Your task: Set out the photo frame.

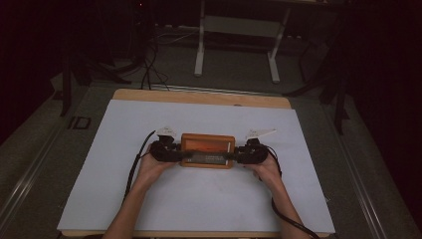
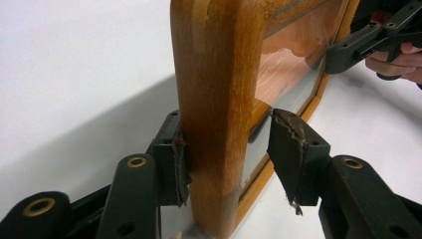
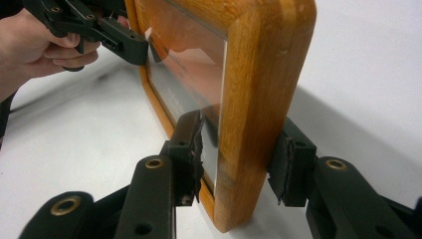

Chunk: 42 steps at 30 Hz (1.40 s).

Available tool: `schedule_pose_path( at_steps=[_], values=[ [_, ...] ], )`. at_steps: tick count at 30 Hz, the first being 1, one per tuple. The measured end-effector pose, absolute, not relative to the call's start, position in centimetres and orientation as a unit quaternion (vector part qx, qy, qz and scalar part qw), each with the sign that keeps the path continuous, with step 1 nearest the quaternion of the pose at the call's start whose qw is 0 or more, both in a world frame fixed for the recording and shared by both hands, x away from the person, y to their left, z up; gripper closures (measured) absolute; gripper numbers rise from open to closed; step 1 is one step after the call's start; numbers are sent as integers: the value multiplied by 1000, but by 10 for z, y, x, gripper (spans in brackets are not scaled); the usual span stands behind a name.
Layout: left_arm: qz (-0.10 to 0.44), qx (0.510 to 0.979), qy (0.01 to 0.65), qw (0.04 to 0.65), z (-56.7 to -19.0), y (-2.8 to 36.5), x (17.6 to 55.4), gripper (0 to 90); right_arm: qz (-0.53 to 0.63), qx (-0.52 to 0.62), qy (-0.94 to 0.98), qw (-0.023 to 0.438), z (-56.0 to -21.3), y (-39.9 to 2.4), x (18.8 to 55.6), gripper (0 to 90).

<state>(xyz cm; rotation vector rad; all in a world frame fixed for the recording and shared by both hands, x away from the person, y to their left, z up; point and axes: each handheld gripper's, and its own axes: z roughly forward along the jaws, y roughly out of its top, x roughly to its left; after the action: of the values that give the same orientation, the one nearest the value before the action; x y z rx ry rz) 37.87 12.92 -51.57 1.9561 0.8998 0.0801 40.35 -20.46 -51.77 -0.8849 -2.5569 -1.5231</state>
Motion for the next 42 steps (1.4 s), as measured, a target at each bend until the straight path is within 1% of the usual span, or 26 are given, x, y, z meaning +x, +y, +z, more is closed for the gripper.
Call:
schedule_pose_path(
  at_steps=[11,15,19,28,34,42],
  values=[
    [30,800,373,470,-516,129,379,516,-492,-285,-822,19,-518,-205,403,596],
    [30,802,375,464,-516,129,379,492,-492,-284,-823,20,-519,-205,404,590],
    [31,798,379,467,-516,132,379,469,-481,-289,-828,12,-520,-204,403,528],
    [42,796,382,468,-514,135,376,423,-470,-291,-833,-5,-518,-204,402,454],
    [52,794,387,467,-511,139,374,387,-465,-289,-837,-16,-514,-206,400,422],
    [56,791,391,467,-508,146,370,385,-462,-291,-837,-27,-511,-210,398,389]
  ],
)
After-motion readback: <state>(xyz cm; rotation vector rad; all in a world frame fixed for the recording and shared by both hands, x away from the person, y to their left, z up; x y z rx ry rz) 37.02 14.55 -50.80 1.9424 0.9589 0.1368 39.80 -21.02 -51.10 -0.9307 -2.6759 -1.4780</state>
